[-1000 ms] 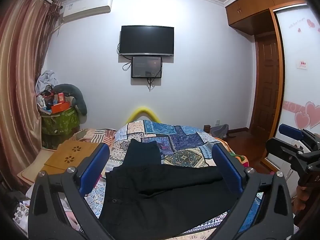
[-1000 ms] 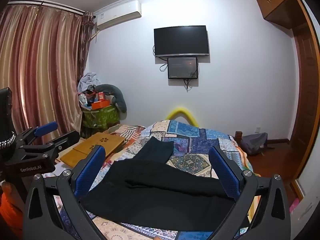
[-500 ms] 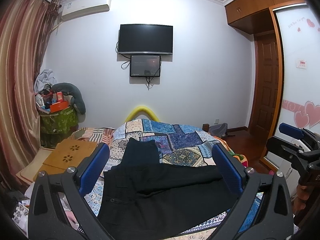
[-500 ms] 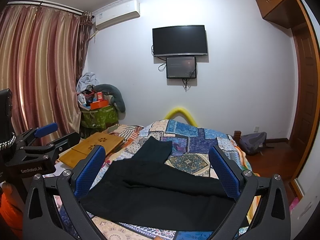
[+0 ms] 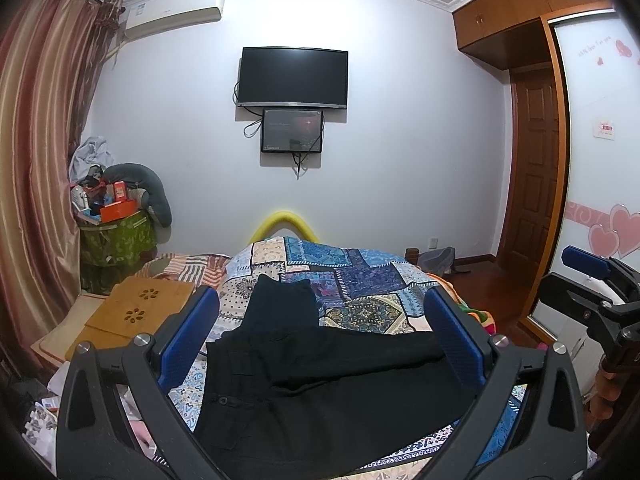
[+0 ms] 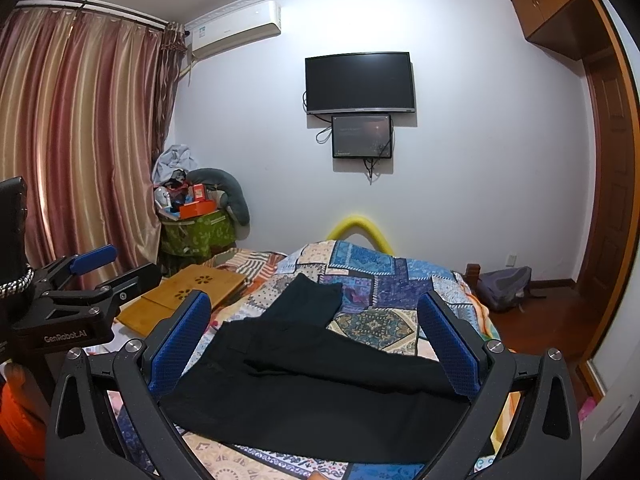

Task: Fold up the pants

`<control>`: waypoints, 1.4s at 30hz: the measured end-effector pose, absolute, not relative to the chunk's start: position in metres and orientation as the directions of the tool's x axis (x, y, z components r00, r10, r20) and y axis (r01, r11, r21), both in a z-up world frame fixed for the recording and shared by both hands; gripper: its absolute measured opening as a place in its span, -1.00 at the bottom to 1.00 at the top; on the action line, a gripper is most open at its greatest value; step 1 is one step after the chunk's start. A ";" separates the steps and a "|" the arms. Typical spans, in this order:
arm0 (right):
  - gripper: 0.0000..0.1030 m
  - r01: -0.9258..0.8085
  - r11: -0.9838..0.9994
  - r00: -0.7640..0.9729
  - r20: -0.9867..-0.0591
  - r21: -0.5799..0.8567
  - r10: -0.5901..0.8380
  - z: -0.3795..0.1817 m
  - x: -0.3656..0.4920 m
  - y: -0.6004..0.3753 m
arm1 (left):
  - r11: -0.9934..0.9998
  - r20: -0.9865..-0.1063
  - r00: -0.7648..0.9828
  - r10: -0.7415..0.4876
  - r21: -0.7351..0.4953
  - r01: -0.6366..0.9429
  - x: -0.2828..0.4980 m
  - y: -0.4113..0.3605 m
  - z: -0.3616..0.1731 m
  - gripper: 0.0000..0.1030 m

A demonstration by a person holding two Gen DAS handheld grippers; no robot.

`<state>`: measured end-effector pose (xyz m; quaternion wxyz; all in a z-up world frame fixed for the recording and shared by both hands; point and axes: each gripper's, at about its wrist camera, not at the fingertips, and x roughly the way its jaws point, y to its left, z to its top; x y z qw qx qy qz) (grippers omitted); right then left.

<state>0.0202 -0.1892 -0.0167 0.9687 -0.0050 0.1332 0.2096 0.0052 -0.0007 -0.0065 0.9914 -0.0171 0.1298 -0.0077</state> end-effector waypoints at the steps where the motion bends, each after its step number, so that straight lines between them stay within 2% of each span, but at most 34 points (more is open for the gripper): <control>1: 0.99 -0.408 0.912 0.876 -0.261 0.048 0.406 -0.017 0.020 -0.189 | 0.999 -0.257 0.966 -0.020 -0.036 0.011 0.005 -0.002 -0.006 1.00; 42: 0.99 -0.402 0.914 0.874 -0.275 0.055 0.401 -0.020 0.026 -0.186 | 0.999 -0.264 0.964 -0.013 -0.051 -0.001 0.013 0.004 -0.008 1.00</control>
